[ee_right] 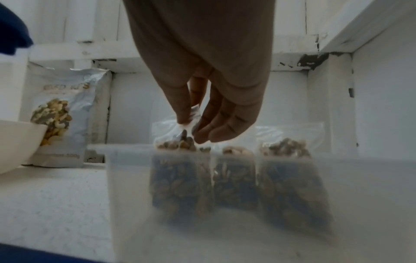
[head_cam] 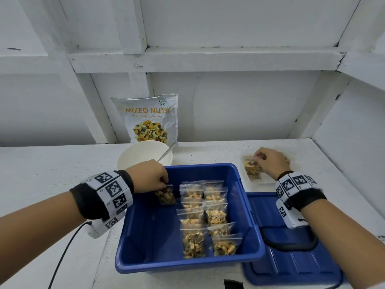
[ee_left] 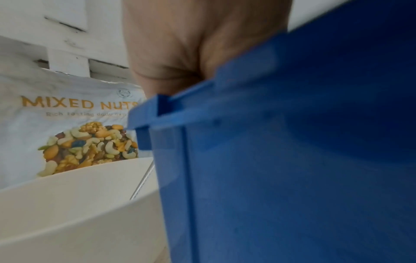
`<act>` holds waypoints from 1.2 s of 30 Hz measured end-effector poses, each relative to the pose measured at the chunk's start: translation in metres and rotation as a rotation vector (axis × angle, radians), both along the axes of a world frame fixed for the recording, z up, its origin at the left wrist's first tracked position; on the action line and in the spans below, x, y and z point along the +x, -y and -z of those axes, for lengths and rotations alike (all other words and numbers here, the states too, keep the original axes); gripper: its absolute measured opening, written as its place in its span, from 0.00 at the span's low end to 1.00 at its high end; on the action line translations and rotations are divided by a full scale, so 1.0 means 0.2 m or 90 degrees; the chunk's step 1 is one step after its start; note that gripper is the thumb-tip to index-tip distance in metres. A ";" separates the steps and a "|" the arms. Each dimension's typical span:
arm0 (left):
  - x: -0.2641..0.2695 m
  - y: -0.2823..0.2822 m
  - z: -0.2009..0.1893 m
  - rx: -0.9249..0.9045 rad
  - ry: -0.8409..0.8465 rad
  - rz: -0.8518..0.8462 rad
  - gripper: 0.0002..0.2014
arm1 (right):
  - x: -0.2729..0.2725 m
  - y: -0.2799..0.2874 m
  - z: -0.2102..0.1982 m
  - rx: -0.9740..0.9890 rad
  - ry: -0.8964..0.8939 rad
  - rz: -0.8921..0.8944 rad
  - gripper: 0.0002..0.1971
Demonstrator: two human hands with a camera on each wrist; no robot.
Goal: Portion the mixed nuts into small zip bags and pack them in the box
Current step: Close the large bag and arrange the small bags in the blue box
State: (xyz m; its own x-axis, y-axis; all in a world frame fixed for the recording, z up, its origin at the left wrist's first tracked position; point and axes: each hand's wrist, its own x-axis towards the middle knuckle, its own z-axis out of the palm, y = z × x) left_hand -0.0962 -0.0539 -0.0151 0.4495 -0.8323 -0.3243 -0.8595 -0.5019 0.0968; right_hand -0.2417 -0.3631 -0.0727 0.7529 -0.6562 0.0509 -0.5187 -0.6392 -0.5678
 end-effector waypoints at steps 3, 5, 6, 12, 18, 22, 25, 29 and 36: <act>0.02 -0.02 -0.05 -0.046 -0.029 -0.025 0.15 | -0.02 -0.05 -0.09 -0.015 0.041 -0.012 0.05; 0.02 -0.04 -0.10 -0.097 -0.038 -0.040 0.14 | -0.04 -0.11 -0.17 -0.044 0.086 -0.021 0.06; 0.03 -0.04 -0.13 -0.130 -0.042 -0.047 0.13 | -0.05 -0.13 -0.21 -0.063 0.109 -0.032 0.07; -0.04 -0.04 -0.31 -0.380 -0.079 -0.051 0.09 | -0.08 -0.36 -0.52 -0.064 0.251 -0.147 0.04; -0.22 0.03 -0.38 -0.602 -0.124 -0.064 0.12 | -0.10 -0.60 -0.65 0.062 0.286 -0.254 0.04; -0.28 0.04 -0.38 -0.671 -0.165 -0.068 0.03 | -0.11 -0.71 -0.67 0.155 0.299 -0.311 0.08; -0.30 0.00 -0.37 -0.705 -0.190 -0.067 0.05 | -0.13 -0.76 -0.69 0.188 0.315 -0.319 0.08; -0.32 -0.04 -0.35 -0.718 -0.217 -0.060 0.07 | -0.15 -0.79 -0.69 0.202 0.328 -0.320 0.08; -0.34 -0.06 -0.31 -0.769 -0.167 -0.060 0.05 | -0.16 -0.84 -0.66 0.185 0.306 -0.309 0.04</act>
